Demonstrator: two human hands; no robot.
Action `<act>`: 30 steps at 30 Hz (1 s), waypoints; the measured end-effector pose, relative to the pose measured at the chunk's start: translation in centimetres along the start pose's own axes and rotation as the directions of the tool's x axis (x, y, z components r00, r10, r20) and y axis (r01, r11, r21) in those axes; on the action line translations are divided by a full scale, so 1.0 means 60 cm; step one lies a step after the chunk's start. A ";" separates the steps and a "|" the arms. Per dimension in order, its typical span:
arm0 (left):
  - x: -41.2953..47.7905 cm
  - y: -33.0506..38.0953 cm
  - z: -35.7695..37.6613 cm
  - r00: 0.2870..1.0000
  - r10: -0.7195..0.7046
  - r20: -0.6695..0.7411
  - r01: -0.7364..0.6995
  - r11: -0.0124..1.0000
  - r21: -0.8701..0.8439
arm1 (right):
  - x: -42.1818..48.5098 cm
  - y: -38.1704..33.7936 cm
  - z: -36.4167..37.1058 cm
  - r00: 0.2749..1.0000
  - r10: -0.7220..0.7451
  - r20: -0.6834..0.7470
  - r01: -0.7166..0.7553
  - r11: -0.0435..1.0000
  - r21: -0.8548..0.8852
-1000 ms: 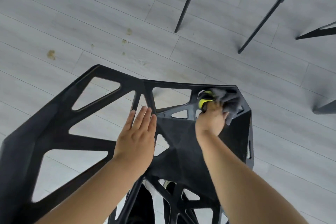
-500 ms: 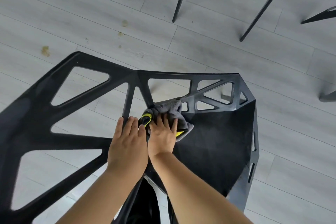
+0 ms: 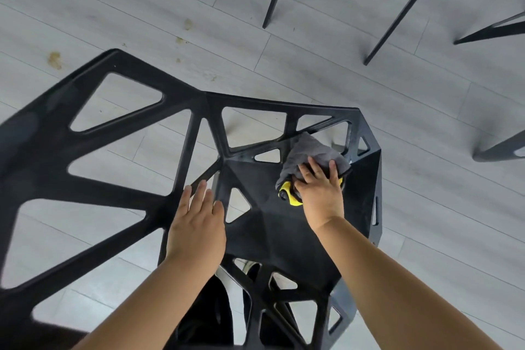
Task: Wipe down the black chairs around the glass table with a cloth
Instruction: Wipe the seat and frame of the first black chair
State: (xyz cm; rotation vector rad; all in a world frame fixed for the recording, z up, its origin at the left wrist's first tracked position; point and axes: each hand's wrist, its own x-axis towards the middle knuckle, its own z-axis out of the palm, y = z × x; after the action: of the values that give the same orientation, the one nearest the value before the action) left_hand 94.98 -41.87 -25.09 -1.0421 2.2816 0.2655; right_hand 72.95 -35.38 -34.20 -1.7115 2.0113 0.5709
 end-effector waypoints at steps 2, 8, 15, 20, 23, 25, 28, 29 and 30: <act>-0.002 0.004 0.006 0.999 -0.006 0.044 0.007 1.000 -0.016 | -0.019 0.003 0.012 0.991 0.115 -0.075 -0.111 0.993 0.050; -0.015 0.011 0.008 1.000 -0.006 0.014 0.008 0.992 -0.129 | -0.050 0.042 0.012 0.844 0.439 -0.308 -0.356 0.888 0.290; -0.035 0.039 0.029 0.990 0.027 0.141 -0.003 0.987 -0.164 | 0.004 0.133 -0.064 0.808 0.501 -0.309 -0.311 0.809 0.499; -0.047 0.052 0.046 0.985 0.040 0.167 -0.012 0.986 -0.166 | -0.010 0.107 -0.022 0.921 0.384 -0.072 -0.334 0.869 0.365; -0.058 0.054 0.049 0.987 0.046 0.155 -0.021 0.987 -0.160 | -0.054 0.069 0.021 0.939 0.340 -0.048 -0.318 0.913 0.254; -0.064 0.052 0.052 0.987 0.051 0.151 -0.028 0.988 -0.153 | -0.063 0.043 0.032 0.927 0.374 0.000 -0.358 0.887 0.291; -0.076 0.047 0.063 0.983 0.073 0.166 -0.052 0.990 -0.129 | -0.051 -0.010 0.023 0.907 0.417 0.047 -0.397 0.815 0.422; -0.081 0.045 0.069 0.981 0.082 0.176 -0.061 0.991 -0.122 | -0.045 -0.035 0.020 0.921 0.385 0.056 -0.369 0.820 0.437; -0.086 0.041 0.076 0.979 0.089 0.184 -0.068 0.991 -0.115 | -0.041 -0.062 0.018 0.943 0.324 0.073 -0.322 0.840 0.436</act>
State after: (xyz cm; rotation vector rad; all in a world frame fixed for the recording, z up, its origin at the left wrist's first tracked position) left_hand 97.78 -35.14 -25.72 -0.9380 2.1582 0.5050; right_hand 77.03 -33.33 -33.79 -1.1115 2.2365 0.1812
